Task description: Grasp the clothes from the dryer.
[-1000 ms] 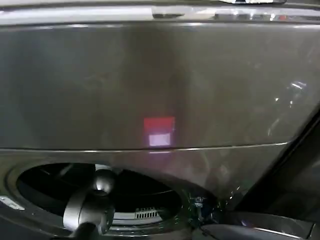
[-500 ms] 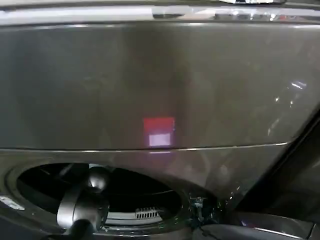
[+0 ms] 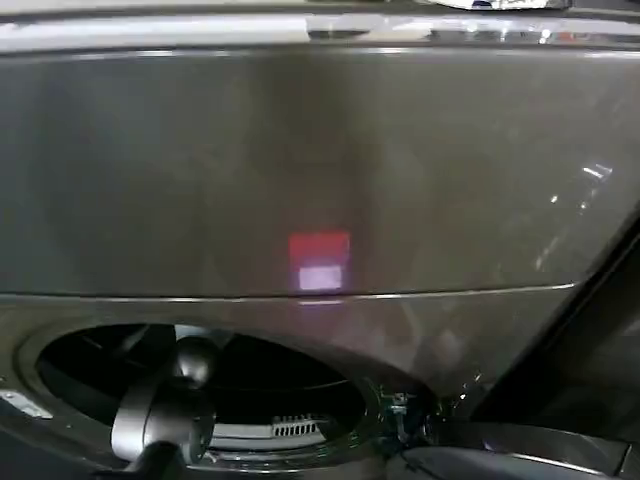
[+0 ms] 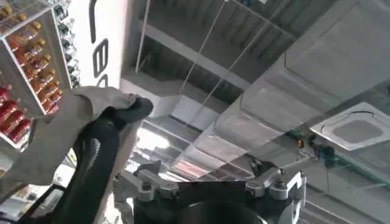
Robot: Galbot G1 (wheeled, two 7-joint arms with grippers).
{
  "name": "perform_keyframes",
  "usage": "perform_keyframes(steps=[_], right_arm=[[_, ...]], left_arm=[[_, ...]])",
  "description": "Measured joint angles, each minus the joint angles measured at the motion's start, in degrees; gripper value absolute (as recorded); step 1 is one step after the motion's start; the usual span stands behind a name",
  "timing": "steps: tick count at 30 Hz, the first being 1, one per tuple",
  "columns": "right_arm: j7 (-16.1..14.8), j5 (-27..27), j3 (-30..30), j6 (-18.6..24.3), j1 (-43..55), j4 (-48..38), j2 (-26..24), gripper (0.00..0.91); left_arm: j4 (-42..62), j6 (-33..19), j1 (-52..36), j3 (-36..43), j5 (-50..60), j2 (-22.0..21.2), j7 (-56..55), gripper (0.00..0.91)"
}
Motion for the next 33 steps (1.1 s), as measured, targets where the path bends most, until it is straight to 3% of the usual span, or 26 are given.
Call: perform_keyframes(steps=[12,19,25,33], right_arm=[[0.03,0.0,0.12,-0.05,0.18,-0.19,-0.08,0.907],[-0.06,0.03,0.01,0.02,0.19,-0.11,0.03,0.907],[-0.5,0.0,-0.24,0.05,0.34,-0.04,0.44,0.907],[-0.98,0.75,-0.33,0.09,0.35,0.01,1.0,0.907]], left_arm=[[-2.4,1.05,0.94,-0.04,-0.84,0.15,0.02,0.0],[-5.84,2.18,2.06,0.93,-7.31,0.76,-3.97,0.0],[-10.15,4.12,3.29,1.74,-17.42,0.44,-13.41,0.0],[-17.91,9.62,6.92,1.46,-34.59,-1.42,-34.81,0.0]])
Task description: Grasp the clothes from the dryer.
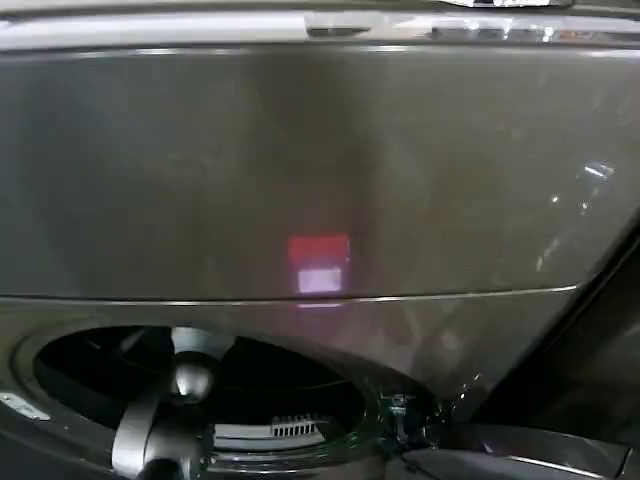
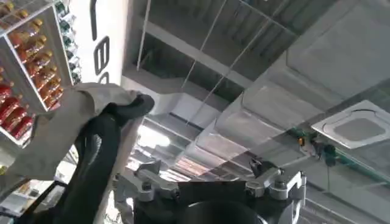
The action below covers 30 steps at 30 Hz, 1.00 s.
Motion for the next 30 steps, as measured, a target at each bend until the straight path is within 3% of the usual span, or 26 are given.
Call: perform_keyframes(steps=[14,30], right_arm=[[-0.63,1.73,0.23,0.43,-0.09,0.3,0.23,0.907],[0.06,2.72,0.4,-0.11,-0.38,0.85,0.33,0.907]], left_arm=[[-10.66,1.21,7.56,-1.83,-17.17,-1.72,-32.98,0.0],[-13.62,-0.38,10.71,-2.38,-21.68,-1.72,-44.21,0.0]])
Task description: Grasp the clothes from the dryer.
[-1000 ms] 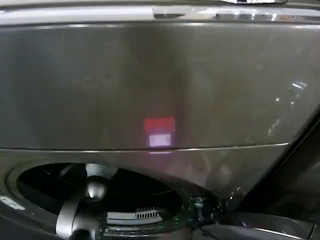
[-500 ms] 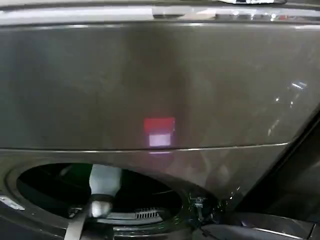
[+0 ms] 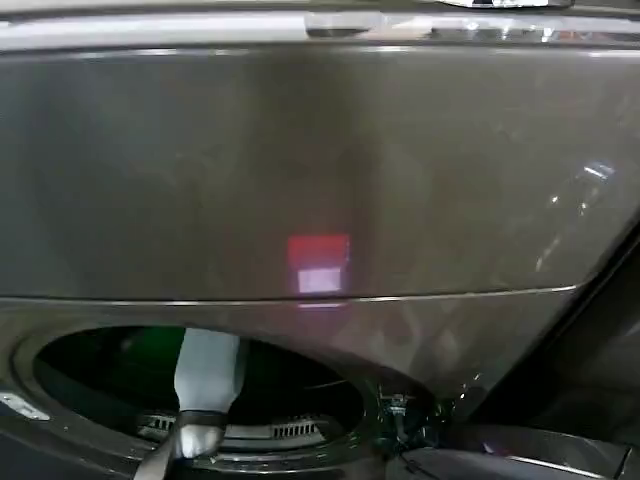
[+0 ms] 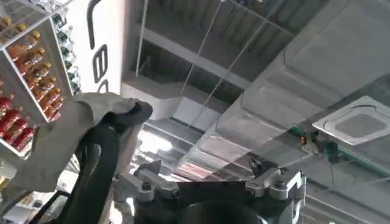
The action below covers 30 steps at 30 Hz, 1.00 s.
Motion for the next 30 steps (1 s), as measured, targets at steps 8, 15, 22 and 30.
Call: perform_keyframes(steps=[8,15,22,30], right_arm=[[0.54,0.15,0.19,0.11,0.02,-0.25,0.05,0.907],[0.86,0.25,0.19,0.17,0.12,-0.38,-0.07,0.907],[1.31,0.34,0.58,-0.83,0.29,0.25,-0.05,0.907],[1.38,-0.4,0.92,-3.62,0.56,1.69,0.0,0.907]], left_arm=[[-0.22,0.26,0.16,0.69,-0.24,0.0,-0.03,0.0],[-0.12,0.33,0.22,1.39,-0.04,0.0,0.59,0.0],[-0.12,0.51,0.27,1.57,0.01,0.0,1.13,0.0],[0.19,0.54,0.22,1.51,0.06,0.0,1.41,0.0]])
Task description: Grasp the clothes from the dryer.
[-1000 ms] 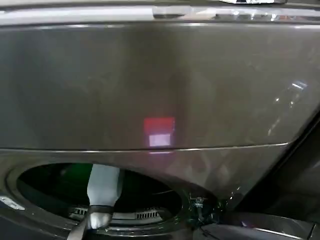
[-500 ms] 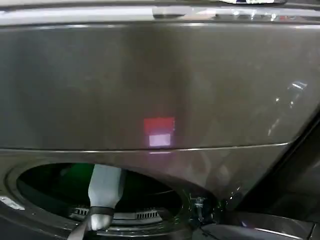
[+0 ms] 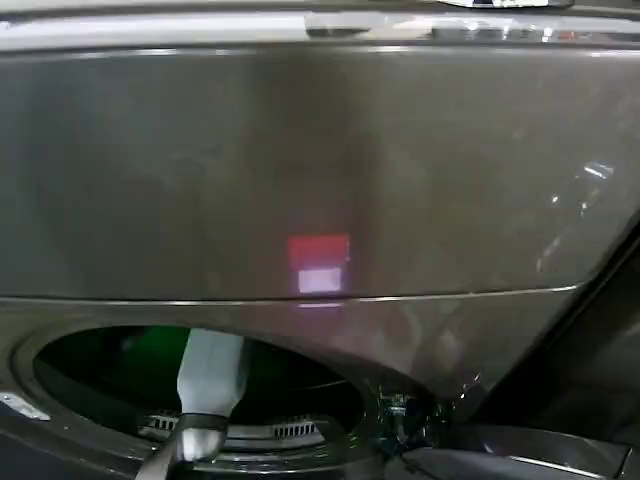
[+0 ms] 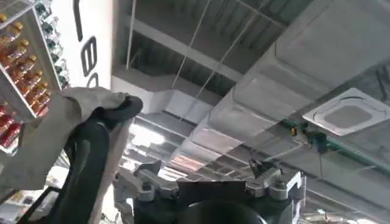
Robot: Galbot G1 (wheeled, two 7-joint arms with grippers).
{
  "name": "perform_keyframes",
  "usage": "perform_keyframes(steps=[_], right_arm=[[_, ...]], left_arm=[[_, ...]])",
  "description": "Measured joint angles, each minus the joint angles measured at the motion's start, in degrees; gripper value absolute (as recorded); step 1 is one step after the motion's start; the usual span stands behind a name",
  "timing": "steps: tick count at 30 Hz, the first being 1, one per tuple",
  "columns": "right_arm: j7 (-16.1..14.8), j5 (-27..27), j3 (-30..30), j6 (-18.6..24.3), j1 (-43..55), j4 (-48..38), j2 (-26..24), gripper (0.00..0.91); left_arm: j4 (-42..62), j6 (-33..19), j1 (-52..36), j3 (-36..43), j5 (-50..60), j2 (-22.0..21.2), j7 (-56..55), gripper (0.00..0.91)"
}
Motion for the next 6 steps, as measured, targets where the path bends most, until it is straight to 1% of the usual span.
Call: perform_keyframes(steps=[6], right_arm=[[-0.04,-0.24,0.22,-1.61,0.0,1.07,0.19,0.907]], left_arm=[[0.09,-0.24,-0.02,0.08,0.14,0.0,0.12,0.0]])
